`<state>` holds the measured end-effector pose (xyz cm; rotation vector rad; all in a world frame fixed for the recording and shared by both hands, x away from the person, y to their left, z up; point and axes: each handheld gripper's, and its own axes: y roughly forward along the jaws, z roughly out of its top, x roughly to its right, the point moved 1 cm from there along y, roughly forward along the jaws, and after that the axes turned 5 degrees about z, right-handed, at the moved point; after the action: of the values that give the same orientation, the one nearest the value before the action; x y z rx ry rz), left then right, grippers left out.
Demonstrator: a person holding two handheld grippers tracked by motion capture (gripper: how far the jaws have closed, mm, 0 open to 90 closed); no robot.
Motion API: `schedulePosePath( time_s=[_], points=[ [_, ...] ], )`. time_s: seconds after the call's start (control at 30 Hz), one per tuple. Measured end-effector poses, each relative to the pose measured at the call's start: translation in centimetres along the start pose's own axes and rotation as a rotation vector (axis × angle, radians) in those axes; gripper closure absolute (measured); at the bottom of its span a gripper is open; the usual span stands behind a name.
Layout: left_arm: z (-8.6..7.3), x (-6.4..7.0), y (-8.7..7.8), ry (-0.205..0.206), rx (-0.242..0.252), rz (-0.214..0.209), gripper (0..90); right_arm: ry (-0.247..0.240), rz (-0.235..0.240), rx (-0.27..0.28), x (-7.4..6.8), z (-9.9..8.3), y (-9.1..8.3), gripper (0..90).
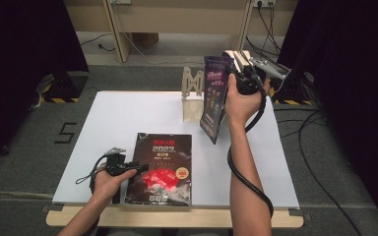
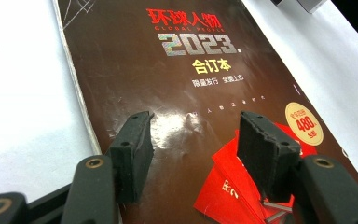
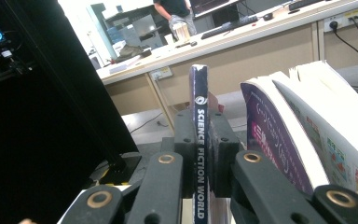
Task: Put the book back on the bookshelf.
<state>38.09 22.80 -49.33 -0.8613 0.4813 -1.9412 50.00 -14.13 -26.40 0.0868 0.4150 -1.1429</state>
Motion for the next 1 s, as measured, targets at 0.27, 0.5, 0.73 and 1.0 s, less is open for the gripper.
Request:
schedulePosePath(
  time_s=[0.27,0.5,0.73,1.0],
  points=[
    [0.0,0.0,0.0,0.001,-0.002,0.002,44.2,0.006,-0.003,-0.001,0.1,0.1,0.4,84.7],
    [-0.1,0.0,0.1,0.001,-0.005,0.004,44.3,0.01,-0.01,-0.007,0.4,-0.2,0.8,84.7],
    [-0.1,0.0,0.1,0.001,-0.003,0.002,44.3,0.011,-0.013,-0.004,0.5,-0.2,1.1,84.6],
    [-0.1,0.0,0.1,0.001,-0.006,0.005,44.3,0.01,-0.02,-0.005,0.6,-0.2,1.4,84.6]
  ],
)
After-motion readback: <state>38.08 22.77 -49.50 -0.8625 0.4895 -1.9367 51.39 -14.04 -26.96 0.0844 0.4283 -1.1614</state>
